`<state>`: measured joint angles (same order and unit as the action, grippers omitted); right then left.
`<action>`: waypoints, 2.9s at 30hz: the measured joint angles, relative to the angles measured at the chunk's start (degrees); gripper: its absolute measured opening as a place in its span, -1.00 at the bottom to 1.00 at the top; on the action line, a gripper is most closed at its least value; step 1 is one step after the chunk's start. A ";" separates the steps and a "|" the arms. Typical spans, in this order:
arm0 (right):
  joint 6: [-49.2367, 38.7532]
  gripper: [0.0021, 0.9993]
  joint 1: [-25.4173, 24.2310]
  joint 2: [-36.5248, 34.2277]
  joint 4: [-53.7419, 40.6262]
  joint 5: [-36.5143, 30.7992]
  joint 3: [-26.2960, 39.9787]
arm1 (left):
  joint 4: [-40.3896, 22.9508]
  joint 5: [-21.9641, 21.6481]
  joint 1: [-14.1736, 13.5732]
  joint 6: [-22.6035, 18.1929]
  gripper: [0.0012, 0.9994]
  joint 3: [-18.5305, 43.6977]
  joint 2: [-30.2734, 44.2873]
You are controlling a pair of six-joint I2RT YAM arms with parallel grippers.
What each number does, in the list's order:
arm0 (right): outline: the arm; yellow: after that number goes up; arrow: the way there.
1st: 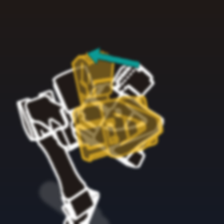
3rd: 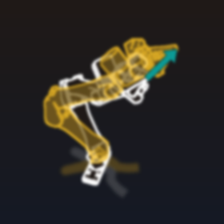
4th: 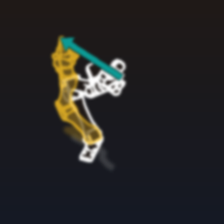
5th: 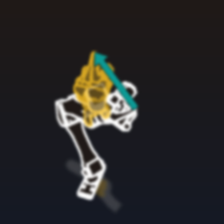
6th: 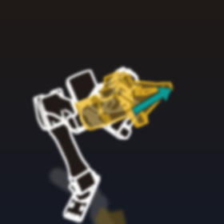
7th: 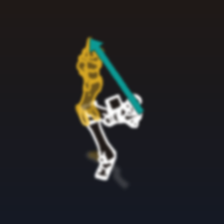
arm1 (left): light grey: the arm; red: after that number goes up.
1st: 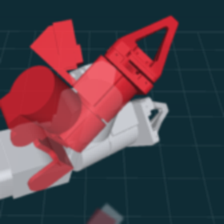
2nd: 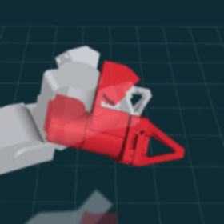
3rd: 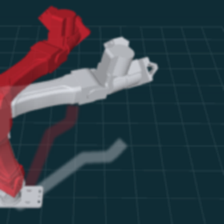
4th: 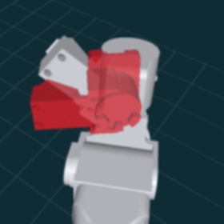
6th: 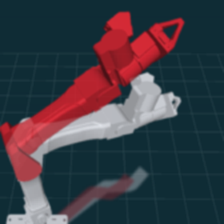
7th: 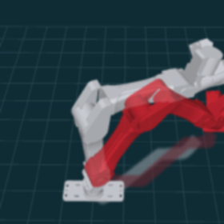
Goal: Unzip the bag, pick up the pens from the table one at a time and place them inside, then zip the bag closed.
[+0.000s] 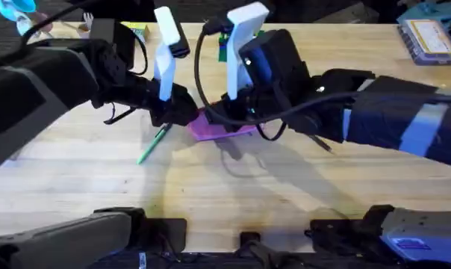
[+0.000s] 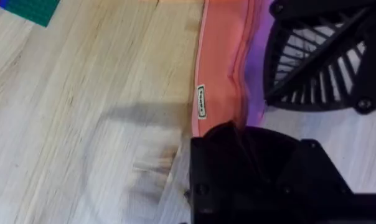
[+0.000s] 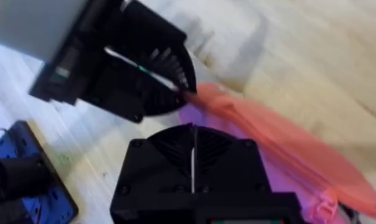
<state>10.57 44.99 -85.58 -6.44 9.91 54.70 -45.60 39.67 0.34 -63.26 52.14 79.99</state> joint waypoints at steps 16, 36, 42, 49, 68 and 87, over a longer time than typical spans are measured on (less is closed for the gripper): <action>2.94 -0.44 0.00 13.54 -19.36 -9.47 1.57 | 0.00 0.01 0.00 0.00 -0.92 0.00 0.00; 7.65 0.99 0.00 25.77 -34.93 -20.70 1.57 | 0.00 0.01 0.00 0.00 -0.92 0.00 0.00; 7.65 1.00 0.00 25.88 -36.27 -20.98 1.60 | 0.00 0.01 0.00 0.00 -0.92 0.00 0.00; 7.44 1.00 0.00 25.90 -37.16 -21.09 1.60 | 0.00 0.01 0.00 0.00 -0.92 0.00 0.00; 7.43 1.00 0.00 25.89 -37.55 -21.07 1.60 | 0.00 0.01 0.00 0.00 -0.92 0.00 0.00; 7.73 1.00 0.00 21.79 -35.58 -21.07 1.60 | 0.04 0.01 0.00 0.00 -0.92 0.00 0.00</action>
<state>18.30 44.99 -63.79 -42.02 -11.15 56.29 -45.56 39.68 0.34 -63.26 52.14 79.99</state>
